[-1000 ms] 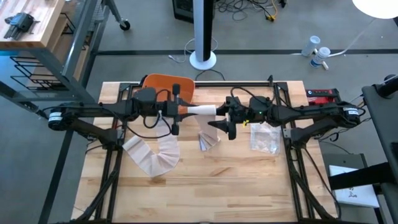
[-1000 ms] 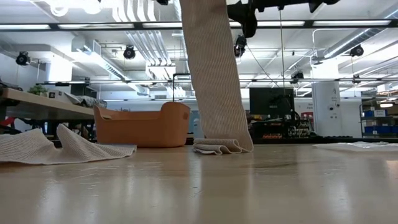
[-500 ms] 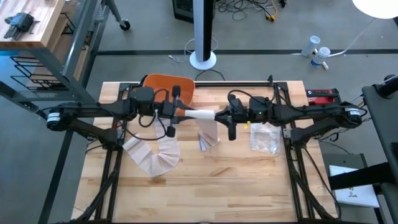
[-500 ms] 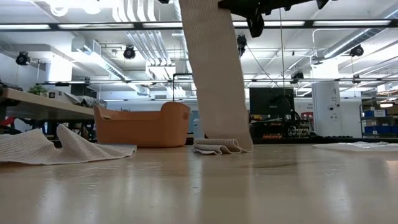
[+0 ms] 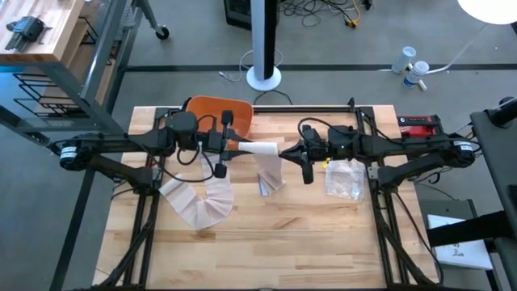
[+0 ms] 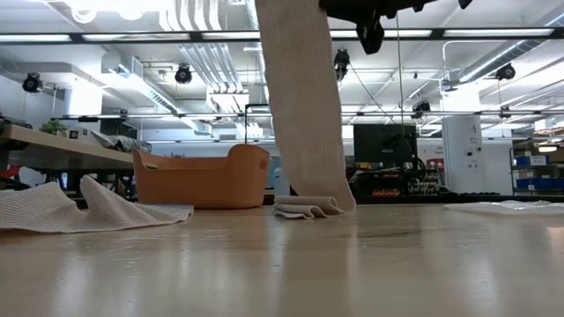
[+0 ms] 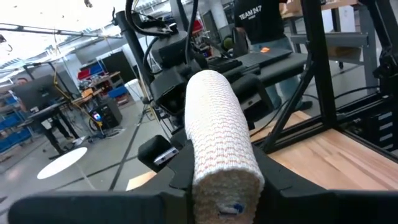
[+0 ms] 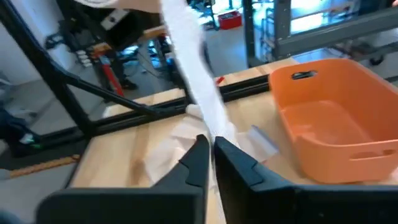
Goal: Roll bandage
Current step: Roll the right white bandage
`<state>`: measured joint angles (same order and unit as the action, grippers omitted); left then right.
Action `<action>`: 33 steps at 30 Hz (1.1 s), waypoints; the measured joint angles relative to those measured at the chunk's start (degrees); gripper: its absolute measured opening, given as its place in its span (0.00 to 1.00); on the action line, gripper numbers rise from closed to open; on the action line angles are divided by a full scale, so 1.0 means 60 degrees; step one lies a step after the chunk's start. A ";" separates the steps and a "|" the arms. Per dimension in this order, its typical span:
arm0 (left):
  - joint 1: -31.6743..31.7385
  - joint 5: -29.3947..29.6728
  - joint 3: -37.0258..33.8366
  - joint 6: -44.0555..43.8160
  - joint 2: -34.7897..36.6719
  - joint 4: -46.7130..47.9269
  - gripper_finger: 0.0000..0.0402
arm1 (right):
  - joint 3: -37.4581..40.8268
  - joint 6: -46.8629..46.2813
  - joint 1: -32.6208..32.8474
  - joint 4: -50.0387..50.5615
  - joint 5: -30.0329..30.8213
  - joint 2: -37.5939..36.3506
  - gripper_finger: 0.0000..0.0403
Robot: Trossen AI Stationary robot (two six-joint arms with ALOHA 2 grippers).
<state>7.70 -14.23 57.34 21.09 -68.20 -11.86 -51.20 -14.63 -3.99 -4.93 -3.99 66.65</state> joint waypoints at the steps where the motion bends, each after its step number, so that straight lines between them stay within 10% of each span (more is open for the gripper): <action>1: 0.0000 0.0003 -0.0002 0.0067 0.0000 -0.0001 0.19 | 0.0000 -0.0129 0.0006 -0.0061 -0.0111 -0.0004 0.10; 17: 0.0000 0.0025 -0.0002 0.0489 -0.0184 0.0064 0.19 | -0.0007 -0.0892 0.0037 -0.1766 -0.0008 -0.0463 0.85; 33: 0.0000 0.0601 0.0193 0.0994 -0.1239 -0.0603 0.19 | -0.0467 -0.1396 0.0037 -0.1643 -0.0098 0.0254 0.93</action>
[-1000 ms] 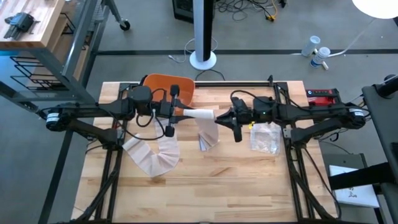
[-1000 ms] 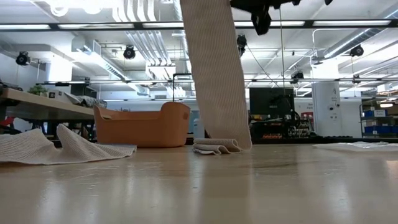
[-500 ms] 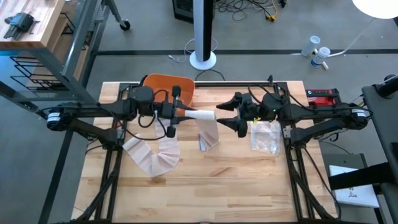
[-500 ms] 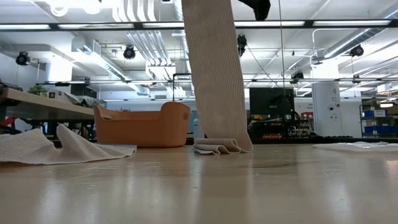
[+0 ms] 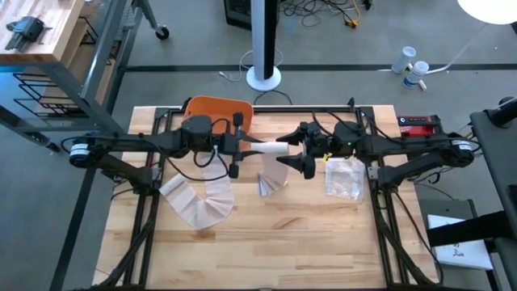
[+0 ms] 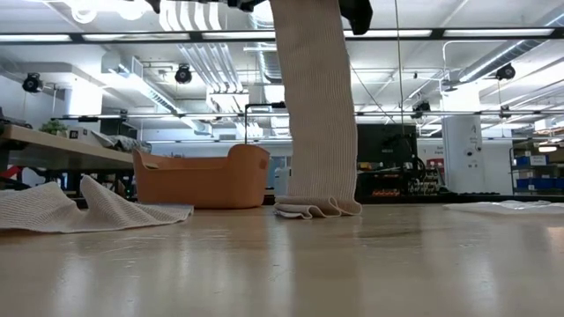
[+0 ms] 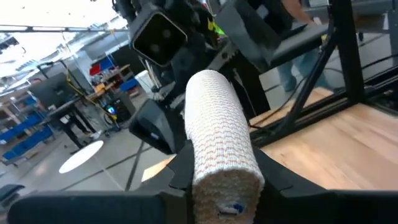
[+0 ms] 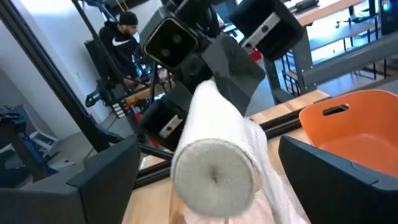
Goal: Roll bandage
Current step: Roll the right white bandage
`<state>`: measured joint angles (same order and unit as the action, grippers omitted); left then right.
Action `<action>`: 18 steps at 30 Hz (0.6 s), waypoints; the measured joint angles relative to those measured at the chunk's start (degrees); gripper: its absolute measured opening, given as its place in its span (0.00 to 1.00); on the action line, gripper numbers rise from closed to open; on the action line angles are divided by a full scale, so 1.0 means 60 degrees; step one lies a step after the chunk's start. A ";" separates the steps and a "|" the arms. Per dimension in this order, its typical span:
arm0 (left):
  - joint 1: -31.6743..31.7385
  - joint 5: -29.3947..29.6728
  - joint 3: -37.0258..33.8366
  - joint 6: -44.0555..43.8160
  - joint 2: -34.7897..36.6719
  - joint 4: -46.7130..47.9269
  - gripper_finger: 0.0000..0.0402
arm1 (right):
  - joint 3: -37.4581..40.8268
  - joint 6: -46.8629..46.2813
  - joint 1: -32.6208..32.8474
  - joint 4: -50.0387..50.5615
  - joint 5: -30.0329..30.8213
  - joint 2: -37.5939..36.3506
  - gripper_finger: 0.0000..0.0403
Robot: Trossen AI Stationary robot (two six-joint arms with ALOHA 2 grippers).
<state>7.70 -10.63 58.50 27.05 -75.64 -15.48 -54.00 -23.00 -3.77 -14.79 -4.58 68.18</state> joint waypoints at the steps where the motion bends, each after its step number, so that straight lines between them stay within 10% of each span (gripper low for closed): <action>1: -0.0004 0.0129 -0.0004 0.0107 0.0000 0.0079 0.19 | -0.0039 0.0000 0.0000 -0.0009 0.0000 0.0052 0.93; 18: 0.0000 0.0440 -0.0018 0.0887 -0.0022 0.0184 0.19 | -0.0145 -0.0929 0.0000 0.0442 0.0022 0.0084 0.77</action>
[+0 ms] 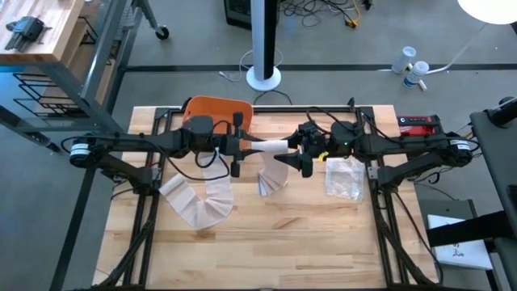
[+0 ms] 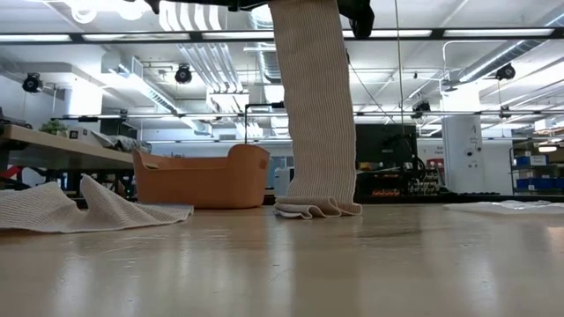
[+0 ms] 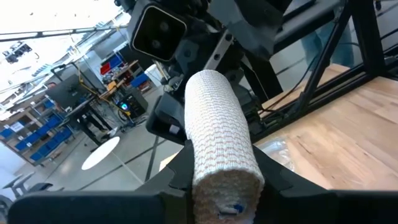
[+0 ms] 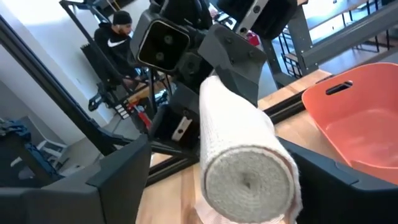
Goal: Roll bandage
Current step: Roll the right white bandage
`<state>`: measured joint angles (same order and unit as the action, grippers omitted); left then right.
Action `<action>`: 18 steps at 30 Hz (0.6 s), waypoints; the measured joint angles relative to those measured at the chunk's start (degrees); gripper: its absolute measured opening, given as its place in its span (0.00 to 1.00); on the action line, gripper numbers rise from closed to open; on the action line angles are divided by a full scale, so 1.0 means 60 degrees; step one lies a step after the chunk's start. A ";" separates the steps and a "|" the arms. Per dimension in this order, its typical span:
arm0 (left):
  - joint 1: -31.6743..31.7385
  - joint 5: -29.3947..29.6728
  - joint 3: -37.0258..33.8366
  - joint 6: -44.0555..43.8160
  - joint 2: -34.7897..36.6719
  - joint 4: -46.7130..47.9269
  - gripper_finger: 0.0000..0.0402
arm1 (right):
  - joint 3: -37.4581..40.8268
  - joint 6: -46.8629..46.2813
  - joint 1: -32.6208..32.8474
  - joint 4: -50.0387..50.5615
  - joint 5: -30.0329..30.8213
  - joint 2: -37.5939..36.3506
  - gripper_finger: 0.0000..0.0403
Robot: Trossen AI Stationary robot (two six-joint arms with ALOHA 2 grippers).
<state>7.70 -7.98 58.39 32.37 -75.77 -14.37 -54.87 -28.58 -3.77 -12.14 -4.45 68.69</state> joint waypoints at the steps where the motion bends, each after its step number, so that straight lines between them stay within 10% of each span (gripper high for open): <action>1: 0.0000 0.0000 0.0003 -0.0036 0.0004 -0.0003 0.19 | 0.0000 0.0097 0.0000 0.0014 0.0000 0.0000 0.76; 18: 0.0018 -0.0004 0.0000 0.1252 0.0007 0.0044 0.19 | 0.0000 -0.1481 0.0000 0.0121 0.0019 0.0004 0.67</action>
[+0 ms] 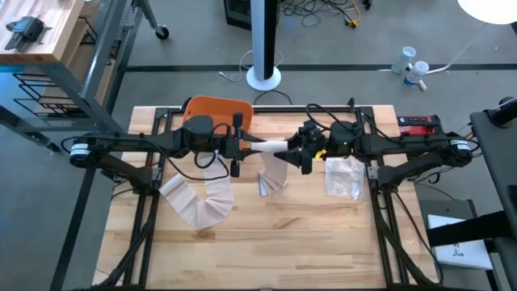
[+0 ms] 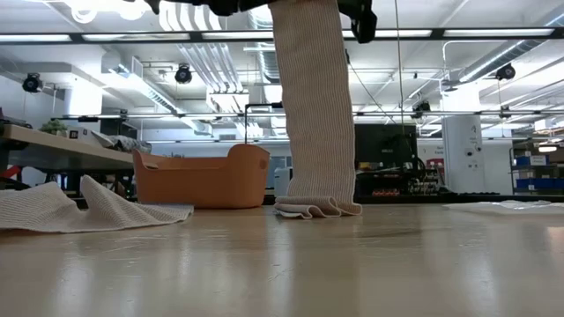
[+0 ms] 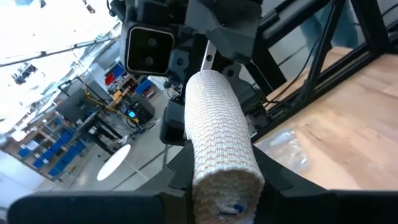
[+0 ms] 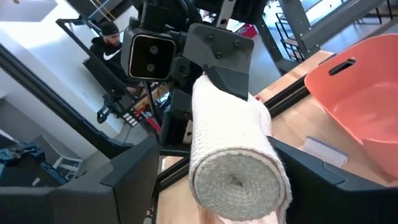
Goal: Roll bandage
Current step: Roll the right white bandage
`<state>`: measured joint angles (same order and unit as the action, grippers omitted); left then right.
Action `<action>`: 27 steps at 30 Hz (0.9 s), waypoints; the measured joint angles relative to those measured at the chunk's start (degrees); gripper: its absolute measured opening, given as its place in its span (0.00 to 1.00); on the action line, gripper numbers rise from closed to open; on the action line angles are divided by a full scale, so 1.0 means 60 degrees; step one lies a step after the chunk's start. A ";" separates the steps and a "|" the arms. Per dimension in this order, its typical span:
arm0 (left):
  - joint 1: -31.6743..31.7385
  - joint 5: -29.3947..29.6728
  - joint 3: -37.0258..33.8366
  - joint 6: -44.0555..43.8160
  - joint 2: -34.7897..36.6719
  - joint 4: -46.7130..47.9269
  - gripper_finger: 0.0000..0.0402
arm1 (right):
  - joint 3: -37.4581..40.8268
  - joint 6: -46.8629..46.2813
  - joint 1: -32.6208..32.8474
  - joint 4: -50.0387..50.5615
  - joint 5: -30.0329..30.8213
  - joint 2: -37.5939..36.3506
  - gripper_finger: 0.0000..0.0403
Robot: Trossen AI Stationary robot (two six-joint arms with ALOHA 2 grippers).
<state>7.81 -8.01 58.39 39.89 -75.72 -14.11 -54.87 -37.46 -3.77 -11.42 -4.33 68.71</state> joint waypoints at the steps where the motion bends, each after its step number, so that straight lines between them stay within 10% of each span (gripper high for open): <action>1: 0.0000 0.0000 0.0000 0.0188 -0.0015 -0.0005 0.19 | 0.0000 -0.0088 -0.0002 0.0030 -0.0001 0.0000 0.66; 27: -0.0042 -0.0063 -0.0004 0.2598 -0.0328 -0.0301 0.19 | 0.0029 0.0969 0.0000 0.0349 -0.0007 0.0000 0.62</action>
<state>7.56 -8.39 58.37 55.48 -77.69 -15.91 -54.70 -31.65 -3.77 -9.32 -4.38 68.71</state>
